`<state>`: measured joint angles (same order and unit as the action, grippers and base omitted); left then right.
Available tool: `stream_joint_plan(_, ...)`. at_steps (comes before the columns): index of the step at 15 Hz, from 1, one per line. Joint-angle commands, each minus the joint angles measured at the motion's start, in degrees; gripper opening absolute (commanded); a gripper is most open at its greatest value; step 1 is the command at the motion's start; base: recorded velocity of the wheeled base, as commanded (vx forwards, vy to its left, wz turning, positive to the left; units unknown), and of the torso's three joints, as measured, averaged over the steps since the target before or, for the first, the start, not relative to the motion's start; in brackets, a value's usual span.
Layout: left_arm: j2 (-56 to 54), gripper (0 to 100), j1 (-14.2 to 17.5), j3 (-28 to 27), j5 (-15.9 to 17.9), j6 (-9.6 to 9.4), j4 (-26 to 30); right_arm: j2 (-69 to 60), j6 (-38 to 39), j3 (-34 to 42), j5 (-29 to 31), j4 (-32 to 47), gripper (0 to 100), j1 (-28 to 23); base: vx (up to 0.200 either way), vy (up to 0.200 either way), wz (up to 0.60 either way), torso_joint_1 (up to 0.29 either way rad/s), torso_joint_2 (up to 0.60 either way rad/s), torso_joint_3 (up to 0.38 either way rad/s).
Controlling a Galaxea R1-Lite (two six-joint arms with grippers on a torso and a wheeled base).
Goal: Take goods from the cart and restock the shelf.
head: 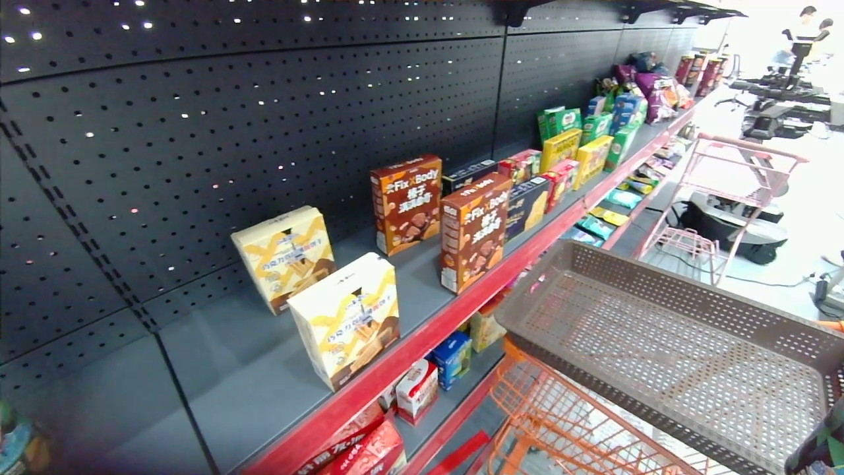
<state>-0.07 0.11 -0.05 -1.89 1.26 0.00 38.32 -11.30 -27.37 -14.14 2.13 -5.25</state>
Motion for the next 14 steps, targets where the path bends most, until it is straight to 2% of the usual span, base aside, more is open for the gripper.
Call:
stream_joint_plan(1, 0.1, 100, 0.0, 0.0, 0.0, 0.06, 0.0, -0.5, 0.0, 0.1, 0.0, 0.0, 0, 0.6, 0.000, 0.000, 0.60, -0.002, 0.03, 0.007)
stream_joint_plan(7, 0.1, 100, 0.0, 0.0, 0.0, 0.06, 0.0, -1.0, 0.0, 0.6, 0.0, -0.3, 0, 1.4, 0.000, 0.000, 0.60, 0.000, 0.01, 0.004)
stream_joint_plan(11, 0.1, 100, 0.0, 0.0, 0.0, -0.03, 0.0, -2.5, -0.1, 1.3, -0.2, -0.4, 0, 1.5, 0.000, 0.000, 0.00, 0.000, 0.00, 0.000)
stream_joint_plan(14, 0.1, 100, 0.0, 0.0, 0.0, 0.06, 0.0, -2.8, -0.1, 1.4, -0.2, -0.5, 0, 1.9, 0.000, 0.000, 0.00, 0.124, -0.26, -0.150)
